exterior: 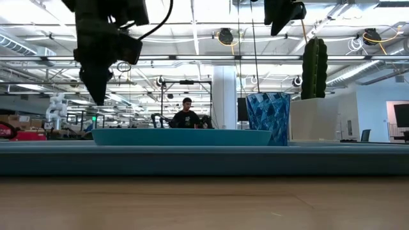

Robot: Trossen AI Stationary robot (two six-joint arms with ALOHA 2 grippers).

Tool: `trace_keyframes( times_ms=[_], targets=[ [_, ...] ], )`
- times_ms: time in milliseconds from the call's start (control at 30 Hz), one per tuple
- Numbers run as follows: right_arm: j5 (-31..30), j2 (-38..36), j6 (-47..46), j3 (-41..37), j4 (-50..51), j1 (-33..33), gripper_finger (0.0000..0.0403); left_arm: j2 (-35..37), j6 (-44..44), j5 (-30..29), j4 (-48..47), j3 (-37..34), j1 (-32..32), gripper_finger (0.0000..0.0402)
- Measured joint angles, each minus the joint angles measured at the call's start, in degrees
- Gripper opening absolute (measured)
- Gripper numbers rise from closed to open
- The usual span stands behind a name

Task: Pick and place plate/cup/fork/spoon on tray
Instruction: Adjust the light blue plate

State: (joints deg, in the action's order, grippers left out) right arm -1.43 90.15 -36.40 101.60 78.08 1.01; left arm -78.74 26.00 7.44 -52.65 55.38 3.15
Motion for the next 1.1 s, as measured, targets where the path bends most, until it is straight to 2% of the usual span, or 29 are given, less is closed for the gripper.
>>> trace_keyframes(
  times_ms=[200,333,600,900,1100],
  targets=[
    [0.02,0.0,0.23,-0.02,0.0,-0.01,0.0167,0.0,-1.56,-7.41,2.59,-3.22,-2.7,0.0184],
    [0.18,-0.44,0.64,-0.04,0.3,-0.03,0.0167,0.0,-5.7,-9.59,4.92,-4.91,-4.1,0.0184],
    [0.22,-1.78,0.9,-0.04,0.39,-0.03,0.0167,0.0,-14.16,-8.42,9.11,-8.01,-7.71,0.0184],
    [0.15,-2.62,1.09,-0.04,-0.94,-0.03,0.0167,-1.43,-13.31,-5.95,14.0,-10.1,-9.73,0.0184],
    [0.9,-2.69,0.14,-0.04,-3.81,-0.03,0.0167,-7.89,-13.89,-3.85,15.73,-9.84,-11.07,0.0184]
  ],
)
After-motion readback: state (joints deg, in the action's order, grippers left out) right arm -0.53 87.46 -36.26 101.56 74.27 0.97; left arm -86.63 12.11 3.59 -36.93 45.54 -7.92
